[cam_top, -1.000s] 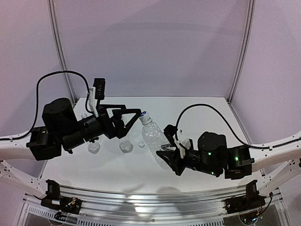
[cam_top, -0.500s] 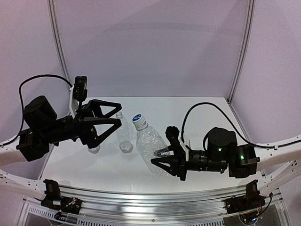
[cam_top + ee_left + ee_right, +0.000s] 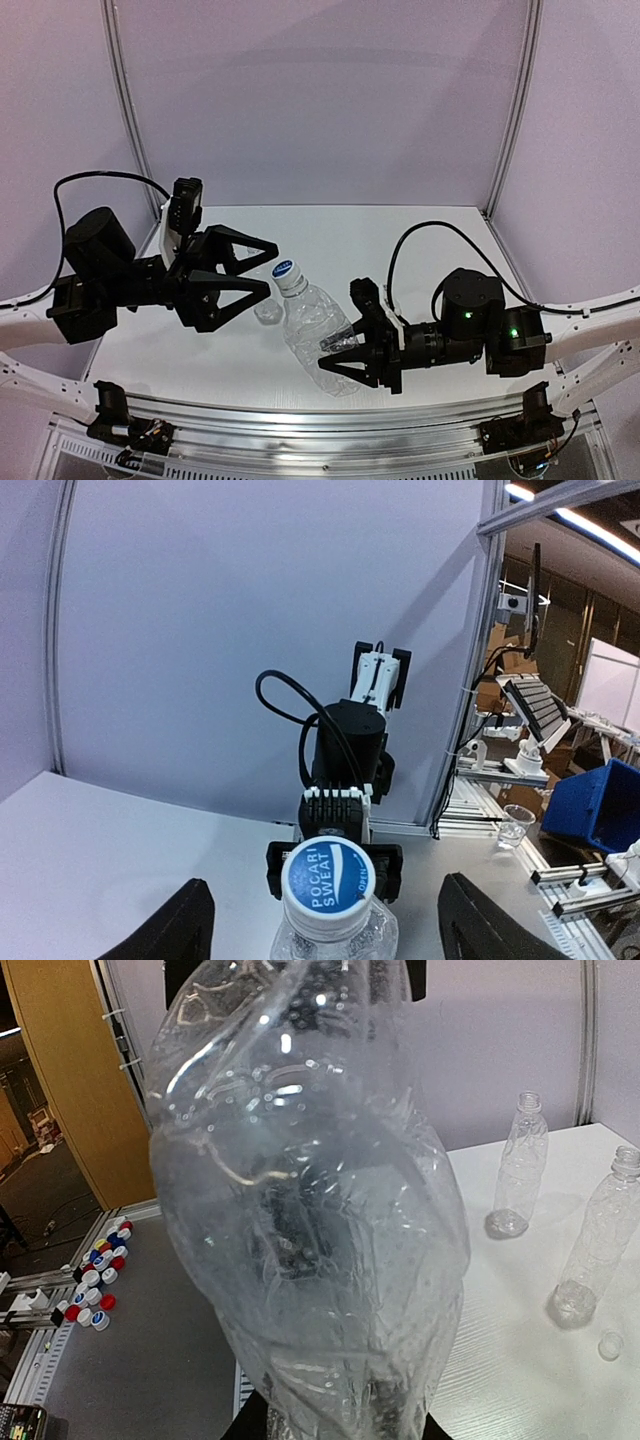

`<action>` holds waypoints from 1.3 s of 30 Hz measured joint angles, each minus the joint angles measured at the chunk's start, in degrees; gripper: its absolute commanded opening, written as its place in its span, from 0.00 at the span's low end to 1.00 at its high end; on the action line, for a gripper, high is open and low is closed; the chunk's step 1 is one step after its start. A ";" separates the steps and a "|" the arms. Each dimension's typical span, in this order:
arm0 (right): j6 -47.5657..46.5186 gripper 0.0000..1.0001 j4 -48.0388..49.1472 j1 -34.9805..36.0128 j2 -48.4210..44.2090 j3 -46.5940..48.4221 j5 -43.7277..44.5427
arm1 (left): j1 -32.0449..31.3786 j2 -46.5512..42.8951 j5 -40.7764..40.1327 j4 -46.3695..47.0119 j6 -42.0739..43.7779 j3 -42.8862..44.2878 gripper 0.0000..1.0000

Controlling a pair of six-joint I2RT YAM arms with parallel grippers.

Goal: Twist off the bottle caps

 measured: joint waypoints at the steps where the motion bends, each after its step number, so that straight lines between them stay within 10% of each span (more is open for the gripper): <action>1: 0.02 0.29 0.00 0.00 0.04 0.00 -0.28 | -0.09 0.37 -0.02 0.02 0.22 0.00 0.69; 19: 0.46 0.29 0.02 -0.07 1.90 0.24 -1.86 | -1.51 3.02 -1.36 -0.42 2.38 1.09 0.22; 29: 0.70 0.29 0.13 -0.35 1.07 0.28 2.91 | -1.55 6.10 -5.05 -2.73 1.73 5.25 0.16; 39: 1.09 0.29 -2.45 -0.31 0.20 -0.15 23.69 | -4.39 14.19 -25.51 -10.97 -1.55 14.34 0.15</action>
